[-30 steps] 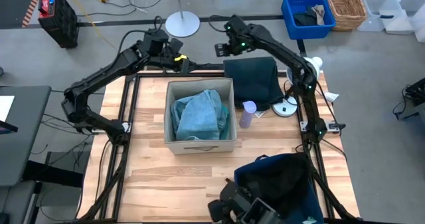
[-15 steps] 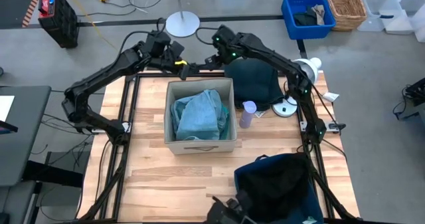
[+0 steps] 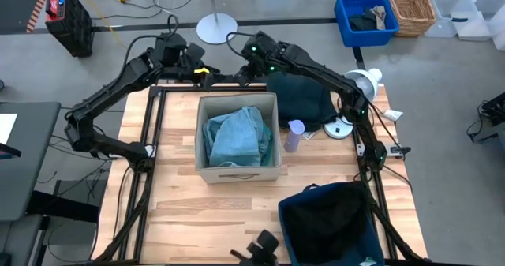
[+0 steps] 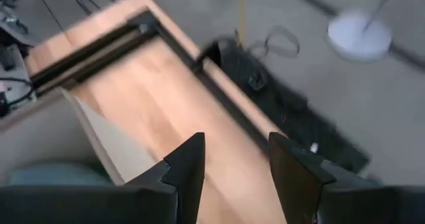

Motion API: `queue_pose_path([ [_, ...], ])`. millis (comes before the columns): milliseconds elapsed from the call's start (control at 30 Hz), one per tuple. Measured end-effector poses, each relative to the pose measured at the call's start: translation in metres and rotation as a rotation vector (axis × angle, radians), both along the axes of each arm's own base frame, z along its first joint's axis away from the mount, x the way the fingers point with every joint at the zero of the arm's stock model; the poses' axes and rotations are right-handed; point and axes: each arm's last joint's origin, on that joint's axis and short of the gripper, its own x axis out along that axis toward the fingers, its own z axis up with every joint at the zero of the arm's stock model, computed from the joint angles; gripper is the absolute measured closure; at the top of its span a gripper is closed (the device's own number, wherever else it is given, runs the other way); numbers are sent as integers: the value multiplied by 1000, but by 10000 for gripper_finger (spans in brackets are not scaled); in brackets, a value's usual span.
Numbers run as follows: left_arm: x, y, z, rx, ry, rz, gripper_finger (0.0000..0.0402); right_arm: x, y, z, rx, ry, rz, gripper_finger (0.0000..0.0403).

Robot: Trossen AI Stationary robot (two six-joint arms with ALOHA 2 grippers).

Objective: Sort clothes
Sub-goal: Put the black pants into the blue laundry bin

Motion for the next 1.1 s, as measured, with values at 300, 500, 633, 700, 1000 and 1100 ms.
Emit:
queue_pose_path([
  [300, -1, -7, 3, -14, -11, -12, 182, -26, -49, -42, 135, 195, -227, 203],
  [500, -8, -20, 0, -18, 81, 39, 182, -39, -57, -73, 232, 399, -338, 198],
  [633, -15, -24, -1, -26, 123, 69, 182, -38, -62, -76, 231, 339, -447, 204],
  [700, -17, -24, 0, -26, 122, 70, 182, -41, -67, -76, 249, 322, -486, 206],
  [1000, -15, -27, -1, -29, 126, 56, 182, -53, -86, -107, 396, 377, -646, 208],
  [1100, -15, -28, -1, -27, 126, 55, 182, -48, -85, -118, 421, 378, -673, 207],
])
